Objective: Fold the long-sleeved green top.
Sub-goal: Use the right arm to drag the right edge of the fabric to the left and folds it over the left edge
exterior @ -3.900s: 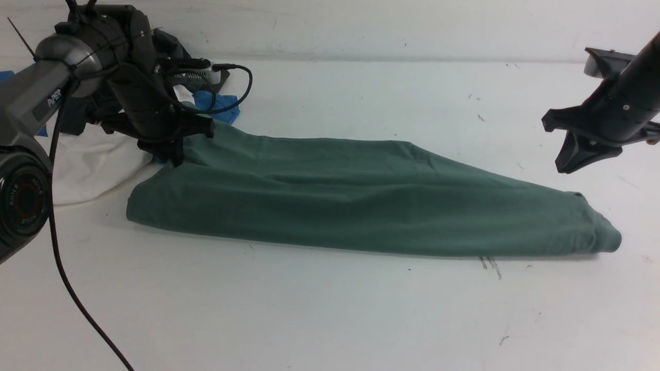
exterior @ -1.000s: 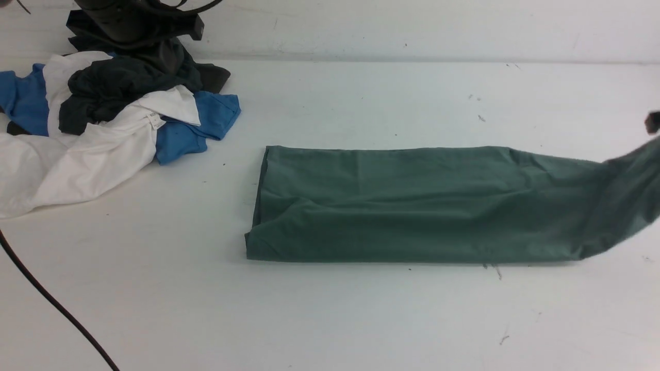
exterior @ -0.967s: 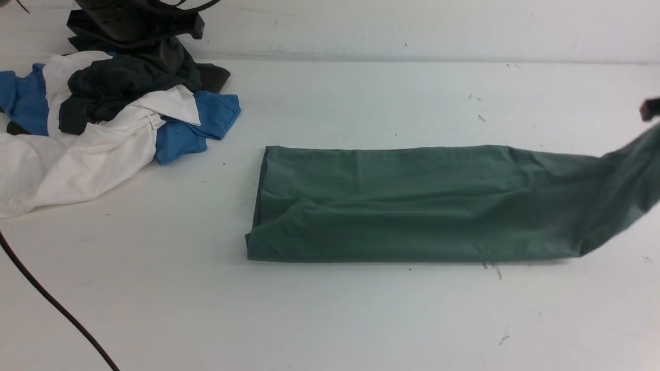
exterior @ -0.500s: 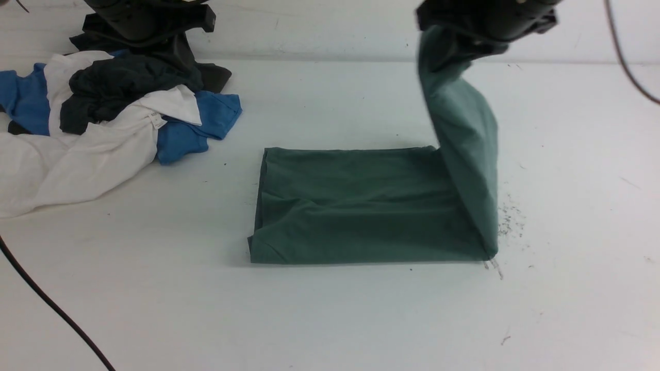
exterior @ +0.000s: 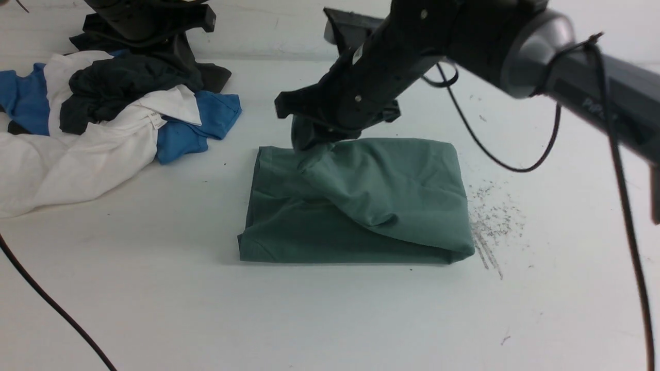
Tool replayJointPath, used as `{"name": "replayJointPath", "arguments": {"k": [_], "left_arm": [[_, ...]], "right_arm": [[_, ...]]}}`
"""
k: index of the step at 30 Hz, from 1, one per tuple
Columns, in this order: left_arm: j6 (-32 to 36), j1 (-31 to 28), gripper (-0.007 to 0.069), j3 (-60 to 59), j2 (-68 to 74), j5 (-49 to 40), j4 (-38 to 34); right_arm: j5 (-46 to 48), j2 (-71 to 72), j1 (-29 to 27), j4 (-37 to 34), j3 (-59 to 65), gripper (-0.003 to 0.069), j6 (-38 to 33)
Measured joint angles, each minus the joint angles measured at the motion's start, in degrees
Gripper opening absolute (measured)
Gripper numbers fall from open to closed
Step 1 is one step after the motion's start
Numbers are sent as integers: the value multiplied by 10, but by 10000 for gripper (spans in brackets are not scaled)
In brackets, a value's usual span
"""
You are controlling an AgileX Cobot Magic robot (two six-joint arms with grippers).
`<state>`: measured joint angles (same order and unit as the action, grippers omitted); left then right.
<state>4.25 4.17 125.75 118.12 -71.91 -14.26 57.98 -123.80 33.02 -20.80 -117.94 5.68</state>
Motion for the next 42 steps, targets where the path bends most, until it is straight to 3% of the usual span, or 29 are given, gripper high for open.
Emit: {"name": "replayJointPath", "arguments": {"k": [6, 12, 16, 22, 26, 29, 30, 31, 33, 37, 42], "left_arm": [[0, 0, -4, 0, 0, 0, 0], [0, 0, -4, 0, 0, 0, 0], [0, 0, -4, 0, 0, 0, 0], [0, 0, -4, 0, 0, 0, -1], [6, 1, -4, -2, 0, 0, -28], [20, 16, -4, -25, -2, 0, -52], [21, 17, -4, -29, -2, 0, -52], [22, 31, -4, -49, -3, 1, -54], [24, 51, -4, -80, -3, 2, -54], [25, 84, -4, -153, -2, 4, -51], [26, 99, -4, -228, 9, 34, -55]], "right_arm": [[-38, -33, 2, -58, 0, 77, -1], [-45, -58, 2, -131, 0, 339, -22], [-23, -56, -2, -128, 0, 454, -33], [67, -17, -37, -63, 0, 491, -64], [119, 11, -72, 5, 0, 440, -66], [125, 26, -106, 82, 22, 251, -62], [125, 28, -108, 84, 25, 237, -61], [126, 33, -116, 95, 49, 128, -57], [128, 37, -119, 98, 77, 42, -60], [131, 39, -118, 90, 113, -8, -61], [129, 33, -118, 91, 121, -13, -67]]}}
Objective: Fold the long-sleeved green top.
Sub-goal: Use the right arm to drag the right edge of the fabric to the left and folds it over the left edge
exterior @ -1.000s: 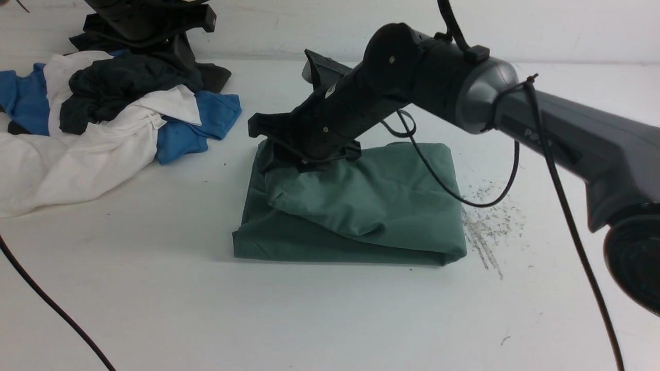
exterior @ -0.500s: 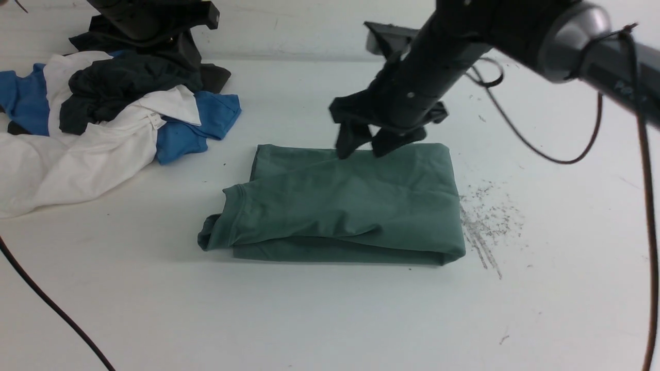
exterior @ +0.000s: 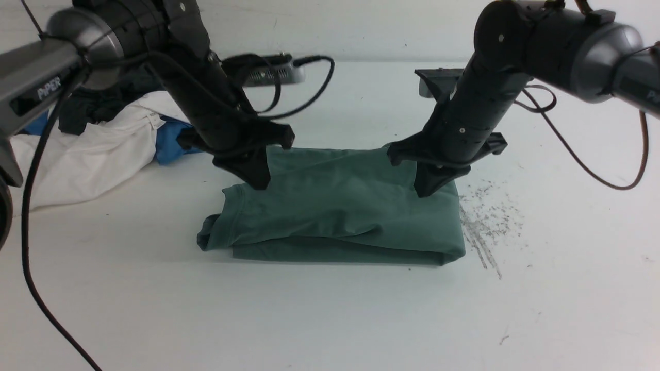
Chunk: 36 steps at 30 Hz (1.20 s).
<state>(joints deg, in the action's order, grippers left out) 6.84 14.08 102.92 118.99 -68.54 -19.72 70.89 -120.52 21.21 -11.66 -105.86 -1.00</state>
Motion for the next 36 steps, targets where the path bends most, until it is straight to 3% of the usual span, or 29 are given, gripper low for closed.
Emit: {"name": "replayJointPath", "arguments": {"k": [12, 23, 28, 31, 36], "left_arm": [[-1, -2, -4, -49, 53, 44, 51], [-6, -3, -4, -50, 6, 31, 74], [12, 5, -3, -49, -30, 55, -10], [84, 29, -3, -49, -12, 82, -99], [121, 51, -3, -49, 36, 103, -145]], "right_arm": [[-10, -45, 0, 27, 76, -14, -3], [-9, 27, 0, 35, 86, -14, -3], [-7, 65, 0, -37, 86, -14, -28], [-8, 45, 0, -82, 86, -14, -42], [-23, 7, 0, -130, 86, -14, -57]]}}
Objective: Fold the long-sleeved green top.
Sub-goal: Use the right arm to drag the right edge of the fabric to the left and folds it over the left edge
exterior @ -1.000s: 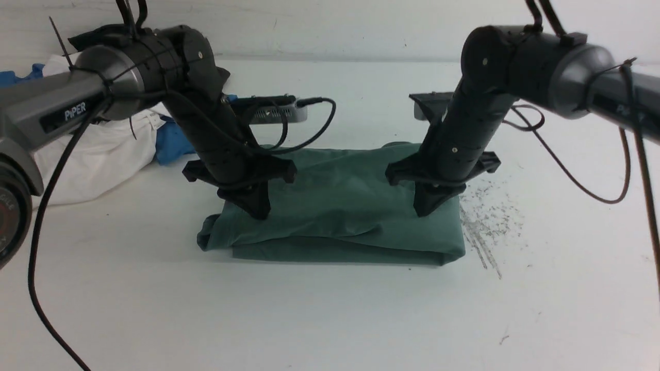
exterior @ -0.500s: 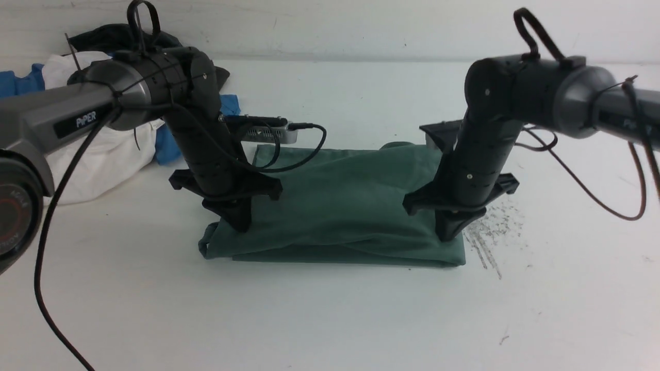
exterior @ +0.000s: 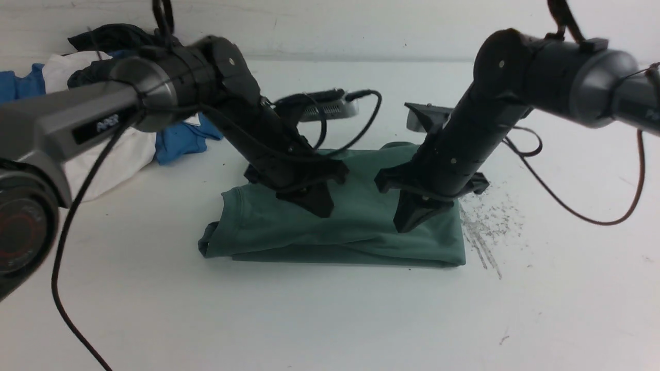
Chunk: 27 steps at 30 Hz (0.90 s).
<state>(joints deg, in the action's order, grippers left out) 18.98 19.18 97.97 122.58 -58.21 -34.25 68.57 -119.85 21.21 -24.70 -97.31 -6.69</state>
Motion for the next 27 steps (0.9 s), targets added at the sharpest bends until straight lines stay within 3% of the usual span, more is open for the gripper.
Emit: {"name": "replayJointPath", "arguments": {"k": [5, 10, 17, 21, 27], "left_arm": [[-9, 0, -3, 0, 45, -10, 10], [-38, -1, -3, 0, 43, -45, 53], [-47, -5, -3, 15, -21, -28, 75], [-47, -22, -3, 66, -40, 3, 71], [-47, -41, -3, 72, -10, 17, 72]], "right_arm": [[-6, -43, 0, -11, 0, -14, -11], [9, -51, 0, 35, 0, -14, -11], [6, 21, -14, 83, -12, -14, -11], [-36, 24, -47, 77, -114, -14, -11], [-12, -59, -64, 37, -226, -14, -19]]}}
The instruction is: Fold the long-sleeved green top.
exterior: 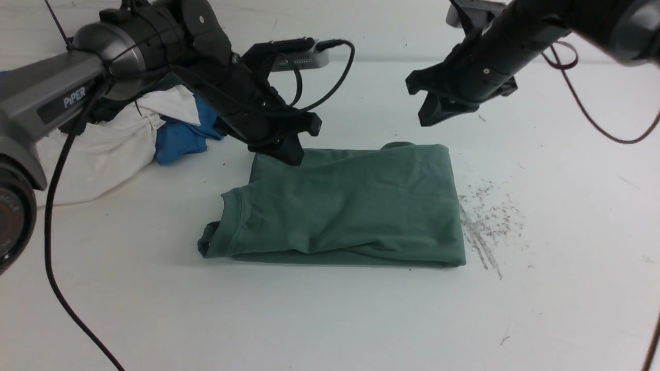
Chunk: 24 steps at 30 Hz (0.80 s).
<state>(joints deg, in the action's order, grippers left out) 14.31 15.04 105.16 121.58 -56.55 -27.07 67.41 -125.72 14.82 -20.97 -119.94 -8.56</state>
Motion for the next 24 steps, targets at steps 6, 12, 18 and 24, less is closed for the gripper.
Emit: {"name": "replayJointPath", "arguments": {"k": [6, 12, 18, 24], "left_arm": [[-4, -19, -3, 0, 87, 14, 2], [-55, -36, -3, 3, 105, 12, -19], [-42, -41, -3, -1, 49, -34, 2], [-25, -45, -3, -3, -95, -84, 21]], "right_arm": [[30, -143, 0, -25, -91, -14, -4], [29, -186, -3, -37, -107, -14, -3], [35, -134, -3, -16, -122, -14, 7], [39, 33, -3, 60, -127, -14, 42]]}}
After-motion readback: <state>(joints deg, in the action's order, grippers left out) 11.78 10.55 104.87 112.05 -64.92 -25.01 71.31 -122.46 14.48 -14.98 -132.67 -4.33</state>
